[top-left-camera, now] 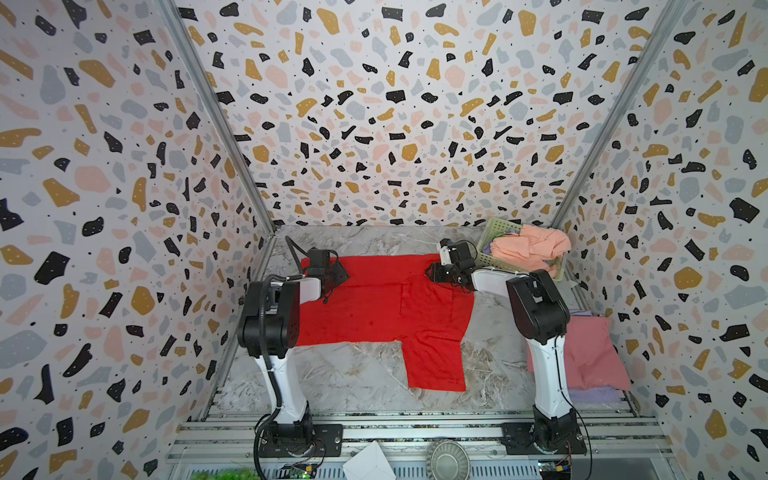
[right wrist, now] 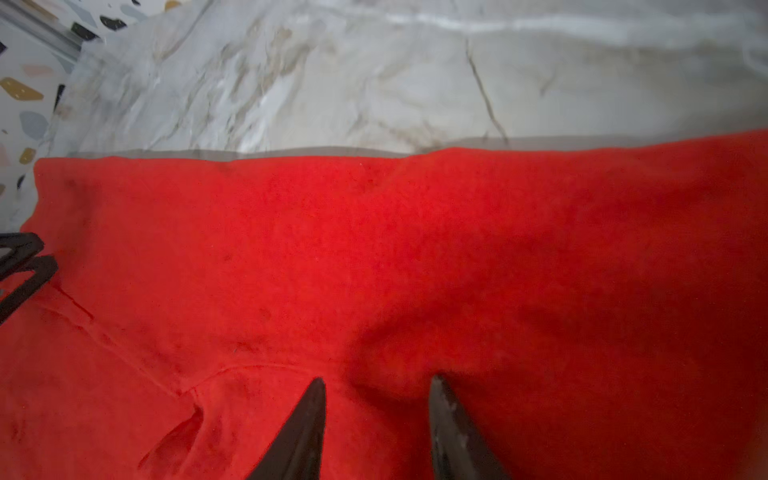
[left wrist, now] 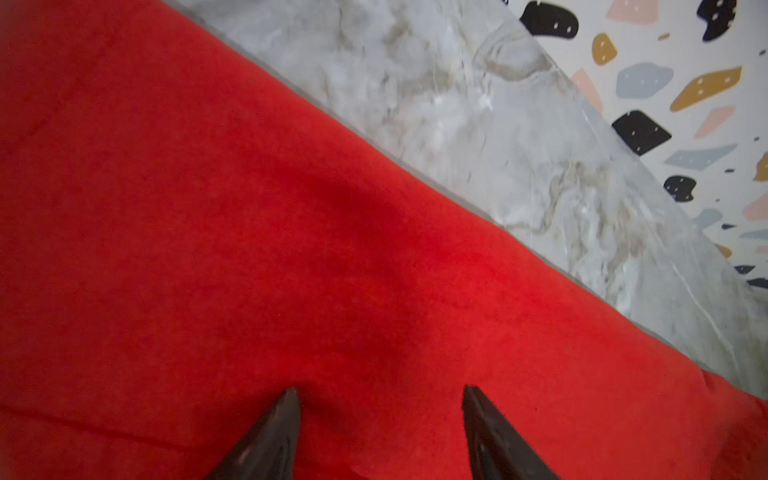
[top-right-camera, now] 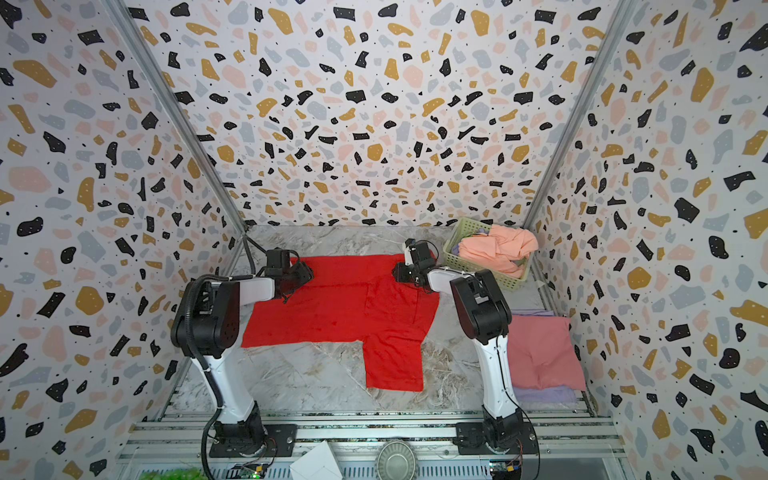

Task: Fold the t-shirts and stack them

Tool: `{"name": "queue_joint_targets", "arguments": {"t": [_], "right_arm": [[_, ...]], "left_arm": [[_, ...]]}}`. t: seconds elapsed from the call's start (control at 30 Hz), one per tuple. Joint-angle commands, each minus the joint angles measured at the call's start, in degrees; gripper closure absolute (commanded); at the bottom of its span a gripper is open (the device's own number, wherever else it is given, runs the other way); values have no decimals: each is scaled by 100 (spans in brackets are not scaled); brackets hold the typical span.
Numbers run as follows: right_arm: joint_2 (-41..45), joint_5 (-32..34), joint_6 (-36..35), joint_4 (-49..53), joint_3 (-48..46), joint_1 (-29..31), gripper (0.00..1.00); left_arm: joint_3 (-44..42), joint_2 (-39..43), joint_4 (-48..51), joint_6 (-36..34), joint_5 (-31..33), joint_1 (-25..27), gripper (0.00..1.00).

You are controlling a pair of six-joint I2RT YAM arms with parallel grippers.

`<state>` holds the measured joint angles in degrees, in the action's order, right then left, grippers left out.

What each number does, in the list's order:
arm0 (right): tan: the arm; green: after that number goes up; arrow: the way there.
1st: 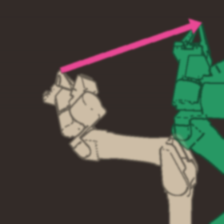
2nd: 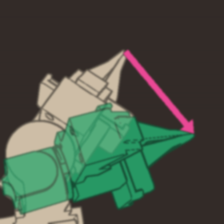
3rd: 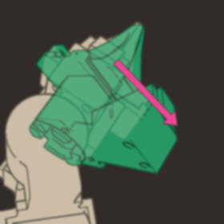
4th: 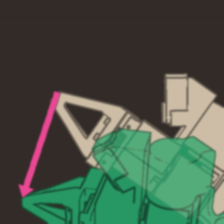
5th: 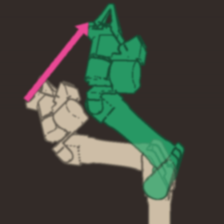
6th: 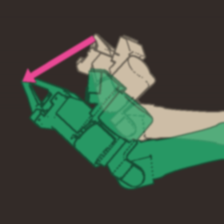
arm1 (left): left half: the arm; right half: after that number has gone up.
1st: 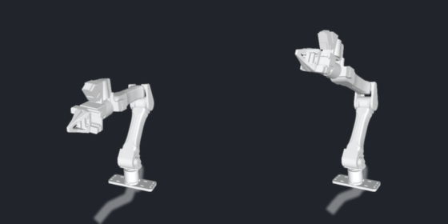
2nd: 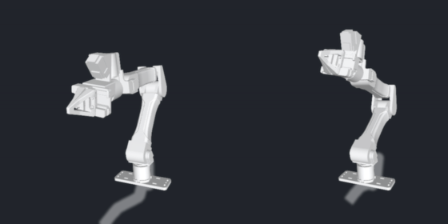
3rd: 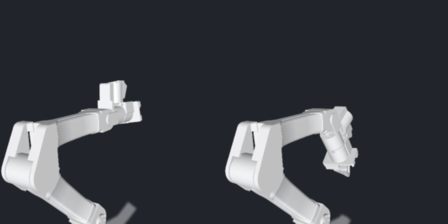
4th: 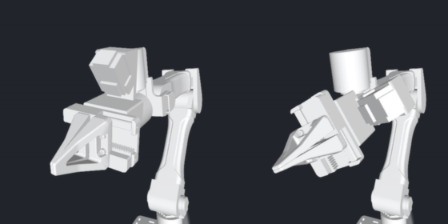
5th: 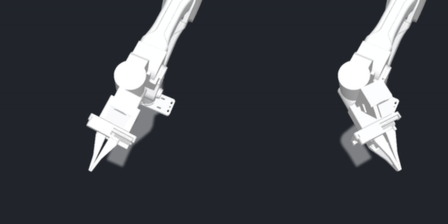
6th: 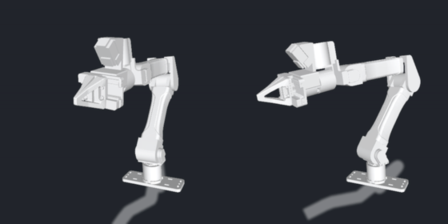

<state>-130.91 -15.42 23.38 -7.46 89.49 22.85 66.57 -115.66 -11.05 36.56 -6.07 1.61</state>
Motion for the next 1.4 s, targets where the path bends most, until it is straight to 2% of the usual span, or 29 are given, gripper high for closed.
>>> {"name": "queue_joint_targets", "arguments": {"t": [0.0,0.17,0.27,0.37,0.47,0.63,0.8,0.93,1.07,1.37], "right_arm": [[-481,-81,-145,428,763,-86,58],[-695,-326,-341,207,1408,-180,58],[-399,-506,-603,53,1249,-211,55],[371,-606,-680,-247,476,-202,53],[1334,-413,-441,-147,-405,-146,49],[3111,24,-10,163,-2125,59,42],[4643,139,399,410,-3602,300,38],[5688,98,806,497,-4680,382,36],[6343,96,1003,743,-5359,404,35],[7389,297,1249,1149,-6161,389,33]], "left_arm": [[471,-395,185,-150,-347,-46,35],[893,-96,440,-420,-169,-80,35],[737,449,696,-653,189,-162,34],[247,1078,785,-668,367,-423,33],[-284,1628,1093,-573,462,-729,33],[-1328,2670,1819,-270,1403,-1034,33],[-2435,3553,2039,12,1414,-1487,33],[-2997,4028,2157,88,1387,-1584,35],[-3206,3970,2186,30,1435,-1593,36],[-3020,2929,1975,-60,1165,-1594,41]]}}
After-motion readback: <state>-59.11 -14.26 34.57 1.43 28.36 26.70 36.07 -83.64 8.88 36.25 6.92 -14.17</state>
